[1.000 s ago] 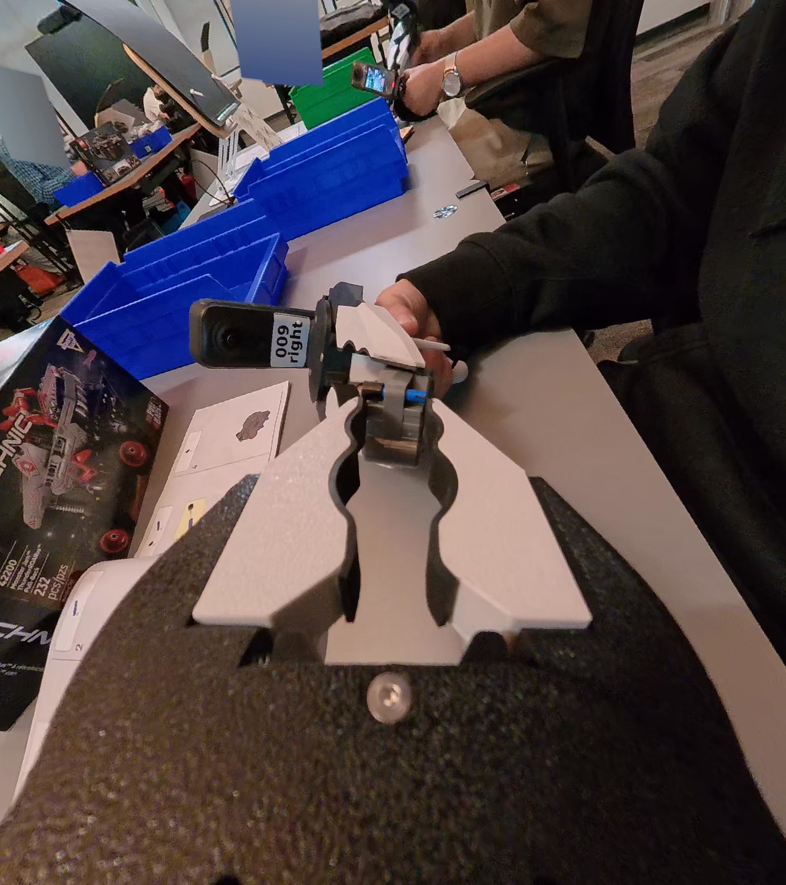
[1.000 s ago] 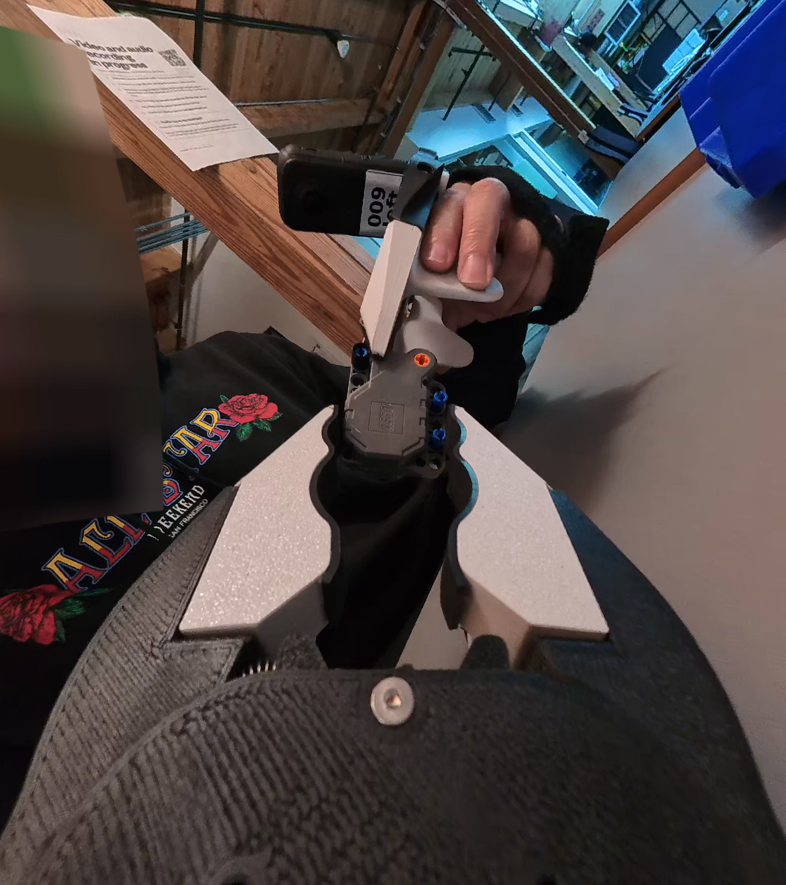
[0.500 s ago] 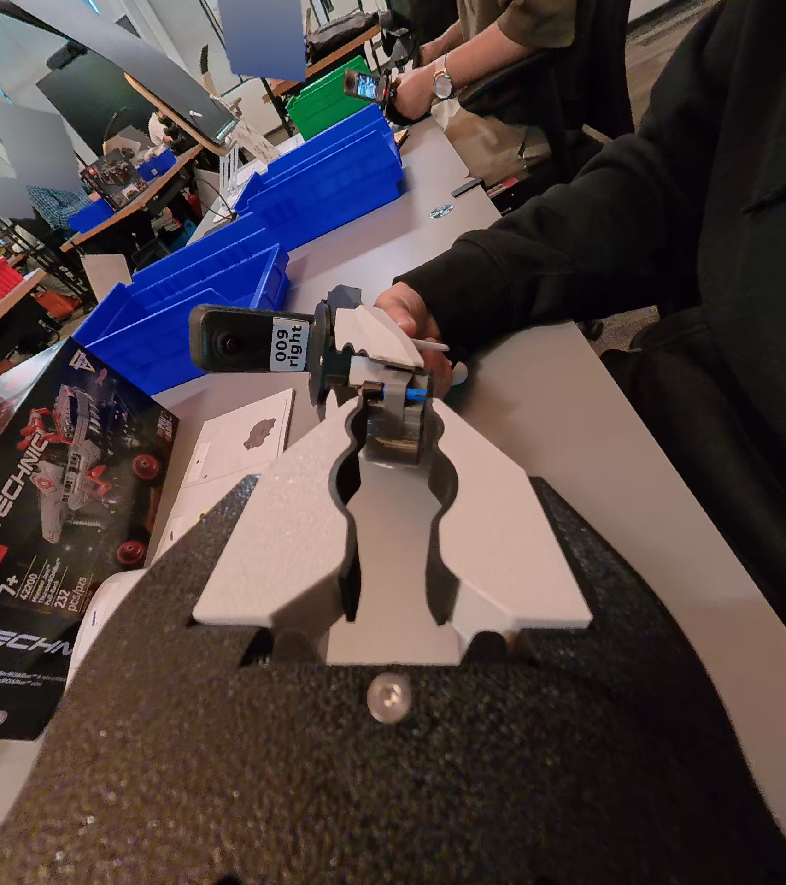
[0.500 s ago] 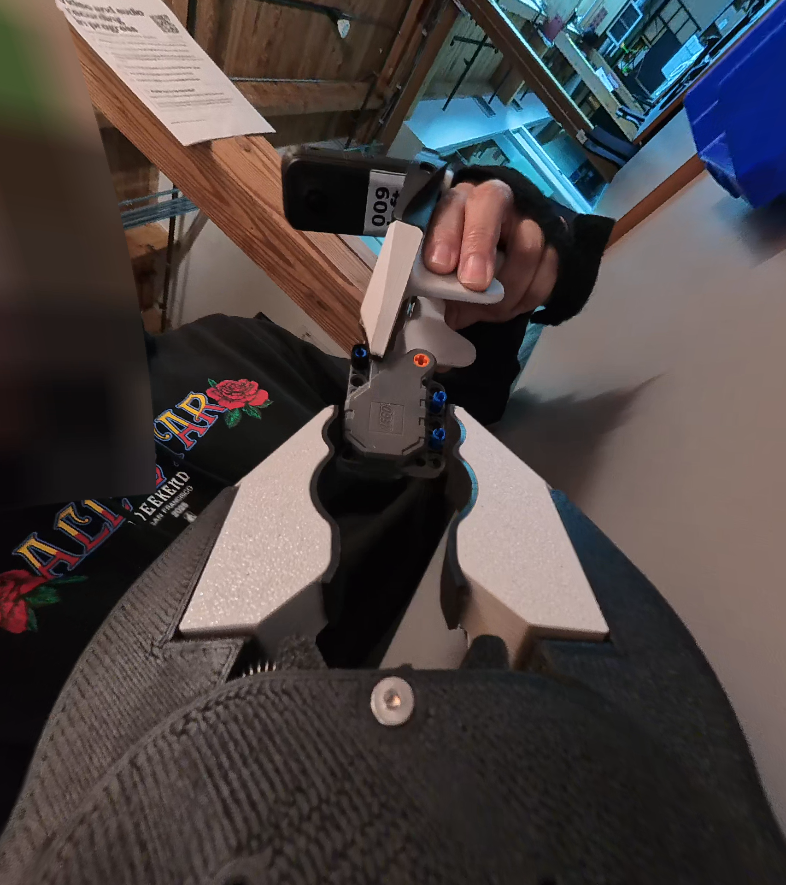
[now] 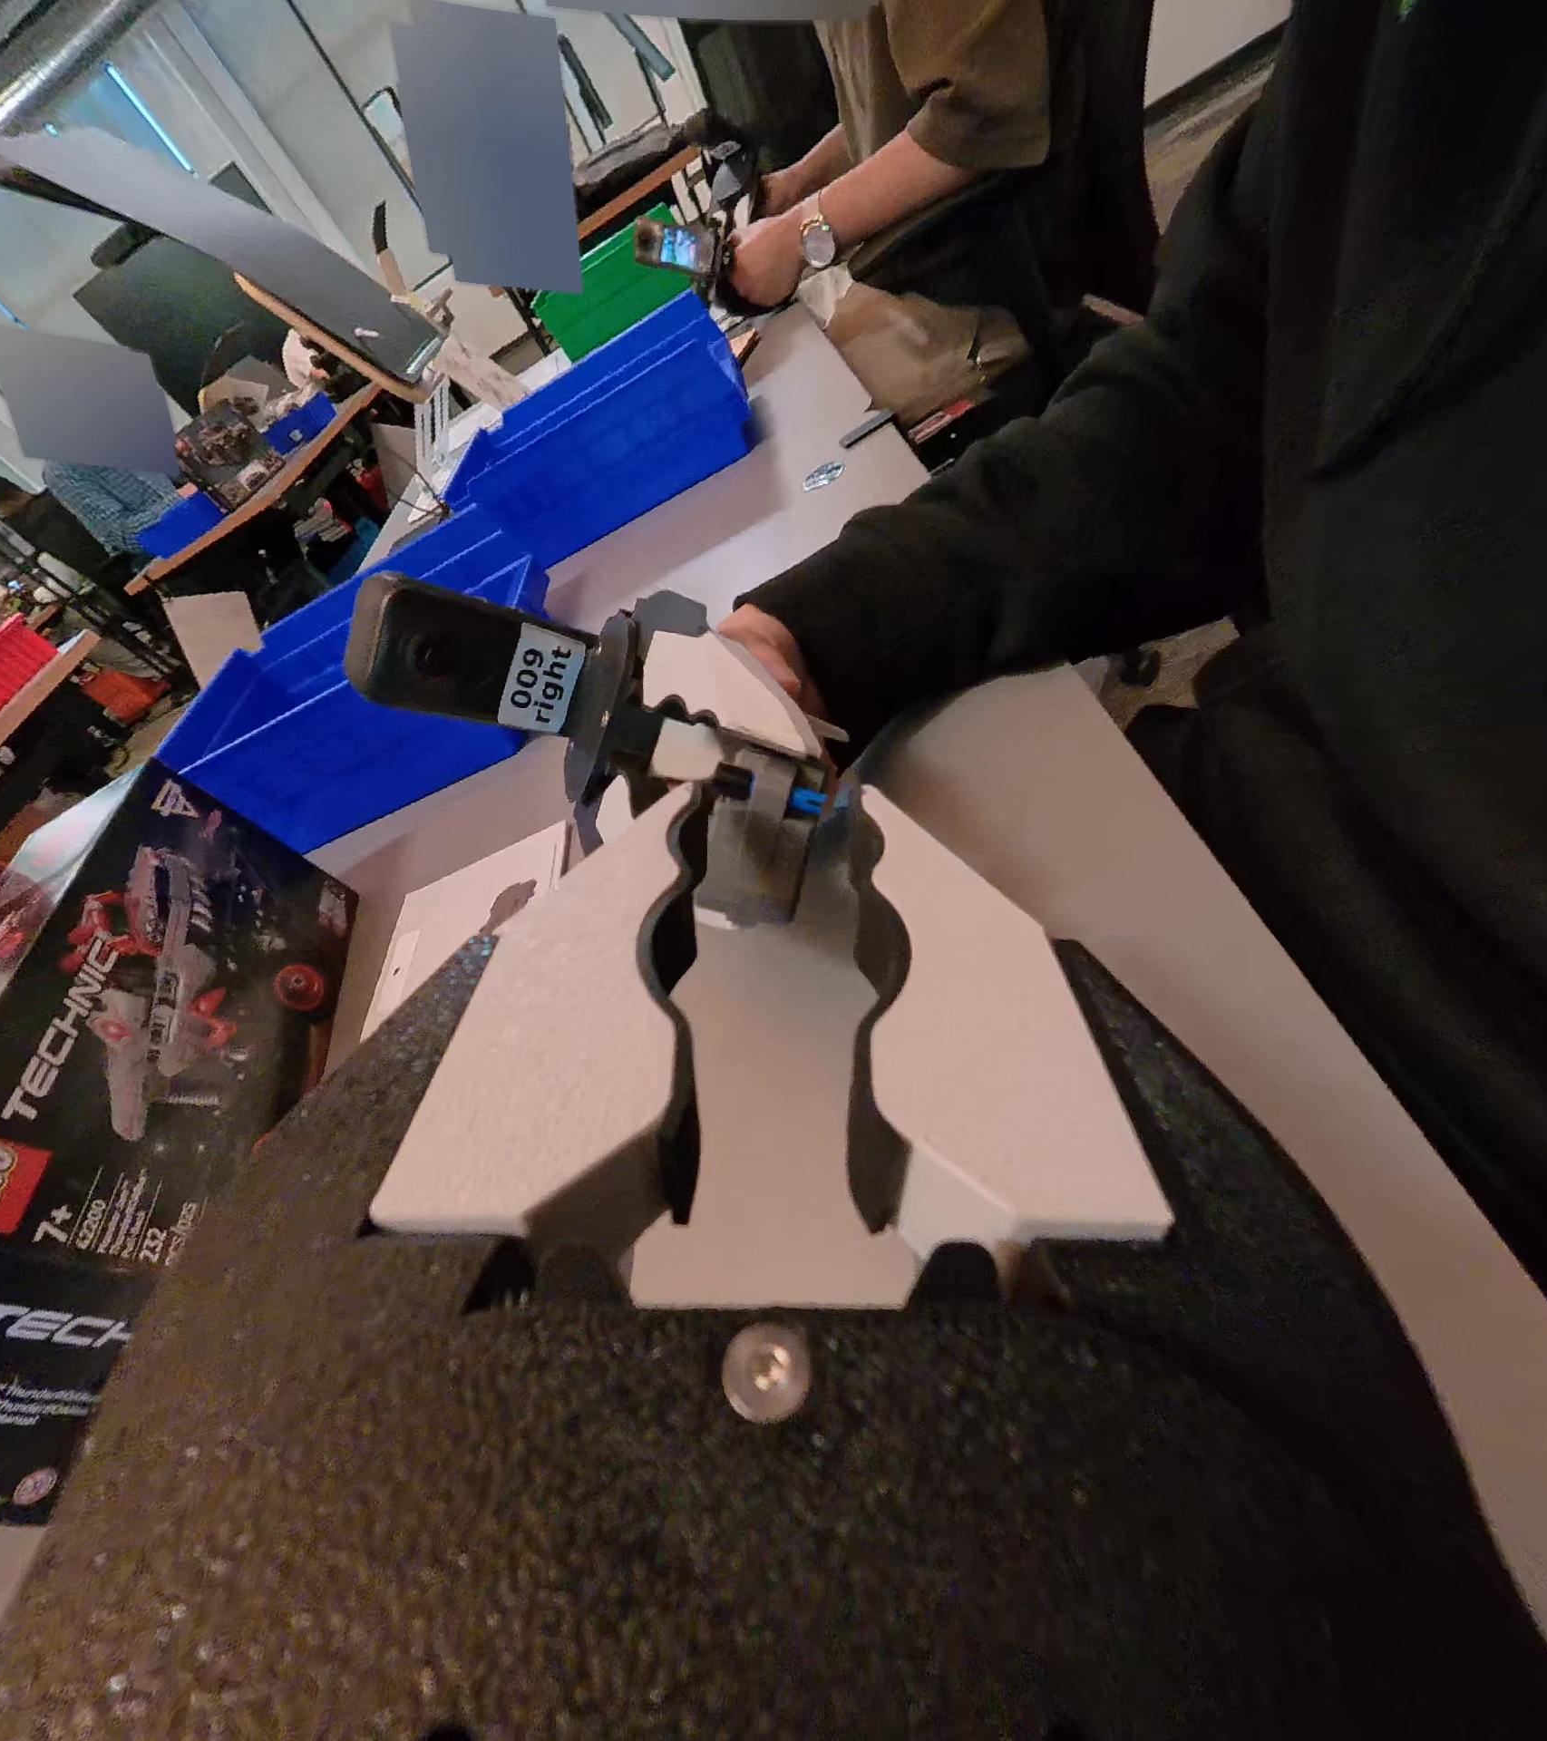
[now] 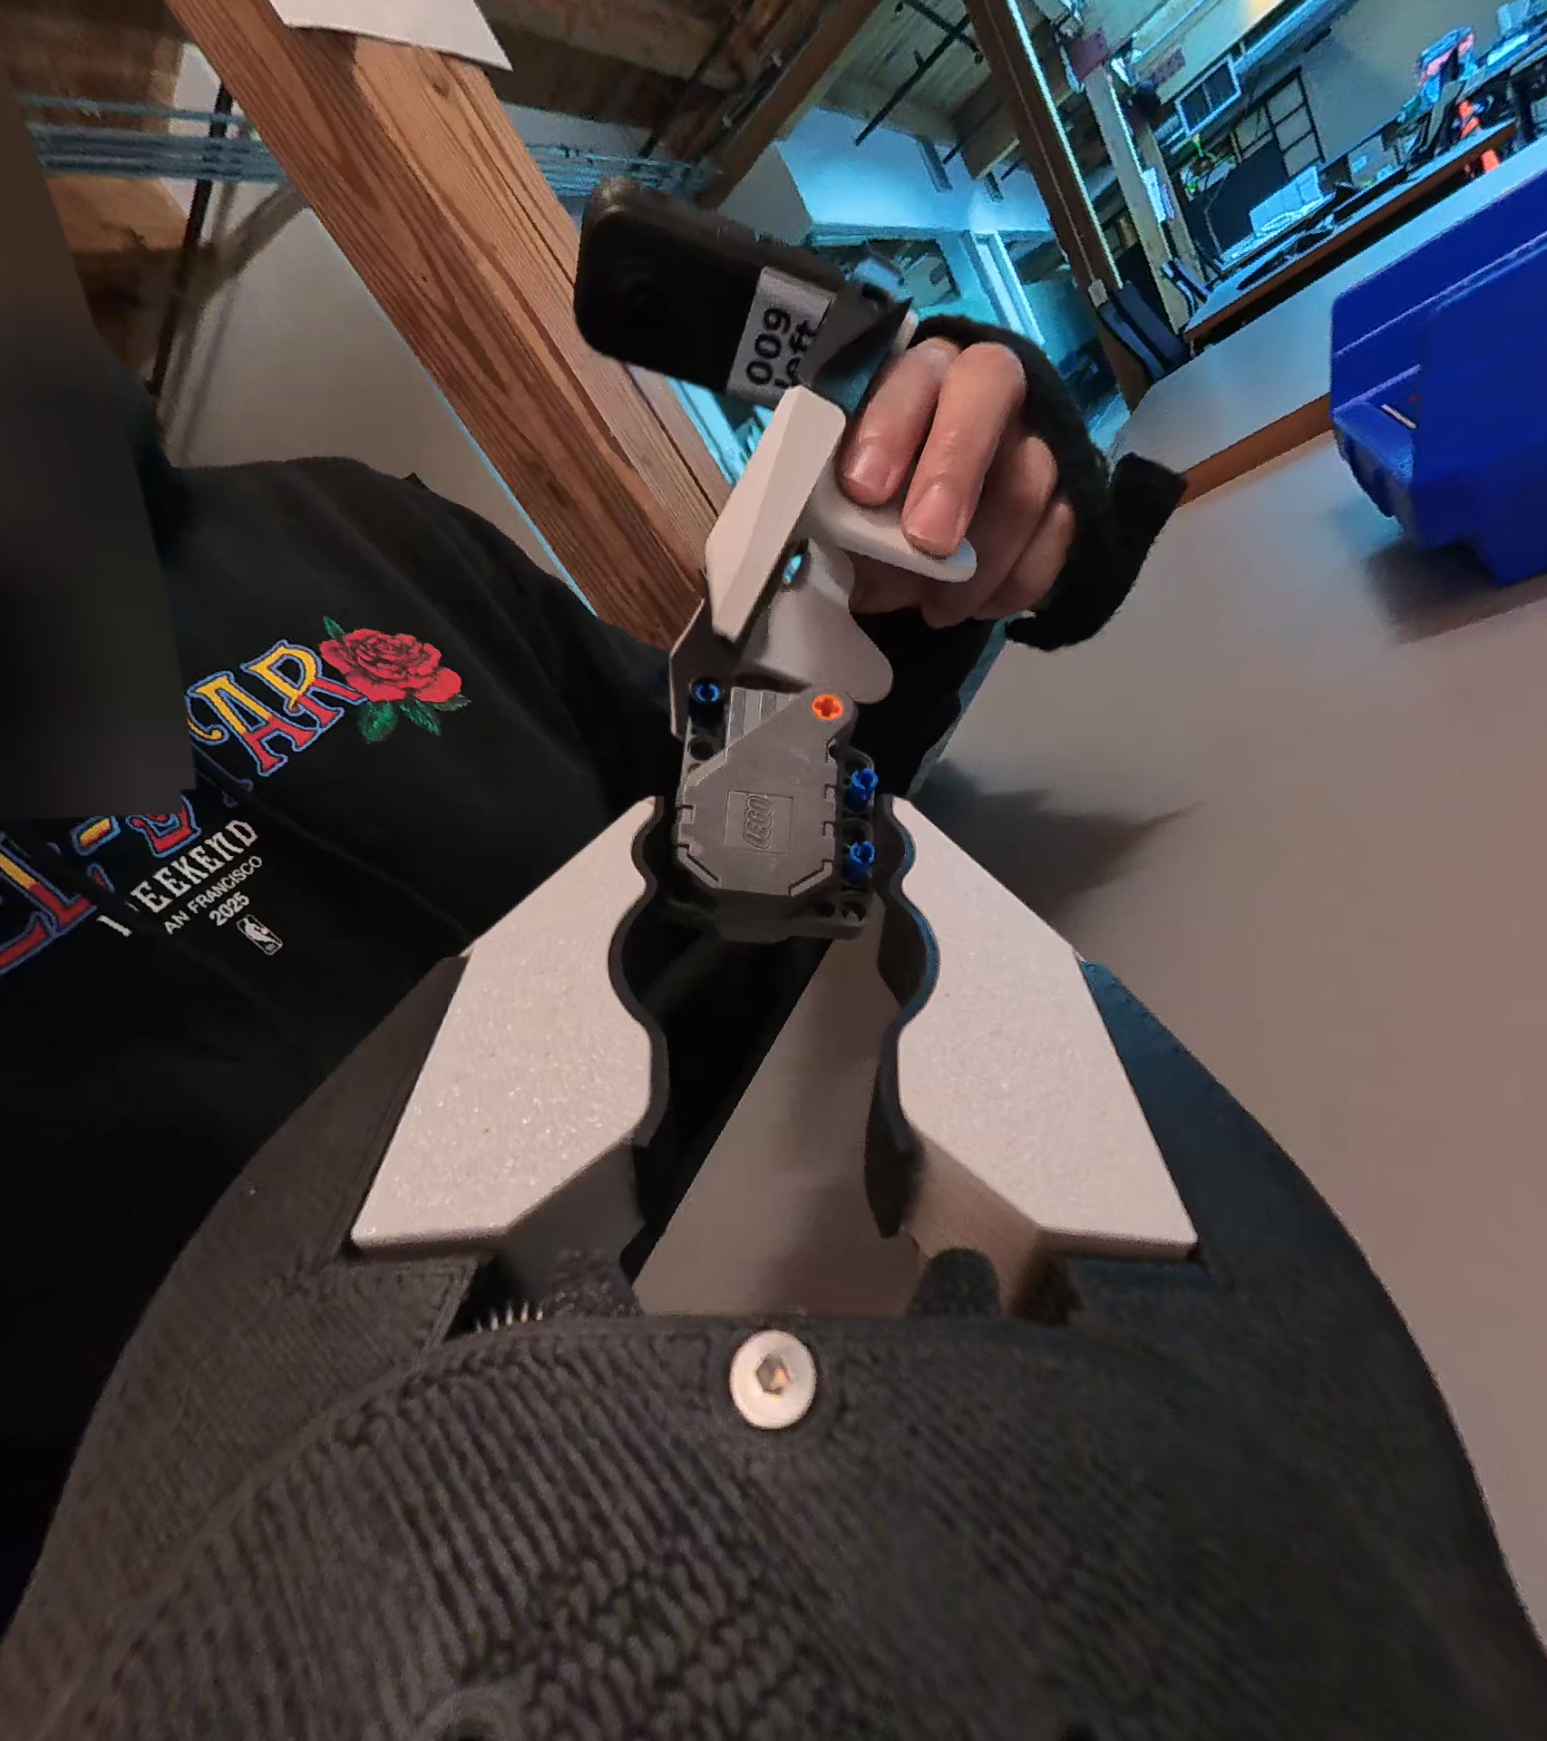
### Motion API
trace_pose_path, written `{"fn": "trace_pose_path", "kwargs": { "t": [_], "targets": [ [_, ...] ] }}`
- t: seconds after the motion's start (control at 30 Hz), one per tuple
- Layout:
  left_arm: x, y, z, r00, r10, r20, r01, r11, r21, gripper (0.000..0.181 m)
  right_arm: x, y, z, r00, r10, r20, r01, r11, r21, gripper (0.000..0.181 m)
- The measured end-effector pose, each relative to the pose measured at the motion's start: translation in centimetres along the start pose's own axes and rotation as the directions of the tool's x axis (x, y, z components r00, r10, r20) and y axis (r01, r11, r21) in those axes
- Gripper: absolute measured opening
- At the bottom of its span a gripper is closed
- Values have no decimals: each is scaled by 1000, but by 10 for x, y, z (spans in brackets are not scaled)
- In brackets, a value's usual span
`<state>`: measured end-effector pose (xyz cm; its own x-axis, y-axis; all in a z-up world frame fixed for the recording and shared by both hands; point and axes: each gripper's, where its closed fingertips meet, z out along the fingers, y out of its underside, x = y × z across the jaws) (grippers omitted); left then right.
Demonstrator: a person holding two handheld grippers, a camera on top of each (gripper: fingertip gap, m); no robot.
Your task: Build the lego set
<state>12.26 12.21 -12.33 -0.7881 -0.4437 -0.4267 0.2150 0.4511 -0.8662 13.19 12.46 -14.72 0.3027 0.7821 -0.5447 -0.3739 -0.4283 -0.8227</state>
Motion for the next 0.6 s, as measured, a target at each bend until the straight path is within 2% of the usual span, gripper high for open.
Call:
{"fn": "trace_pose_path", "kwargs": {
  "t": [0.33,0.6],
  "targets": [
    [5,-6,6,998,14,-60,-15,1000,-22,19,-8,4,6,999,-37,36,38,999,-26,41],
    [6,-6,8,997,0,-75,0,1000,-10,21,-9,3,5,998,-22,52,23,1000,-17,41]
  ]
}}
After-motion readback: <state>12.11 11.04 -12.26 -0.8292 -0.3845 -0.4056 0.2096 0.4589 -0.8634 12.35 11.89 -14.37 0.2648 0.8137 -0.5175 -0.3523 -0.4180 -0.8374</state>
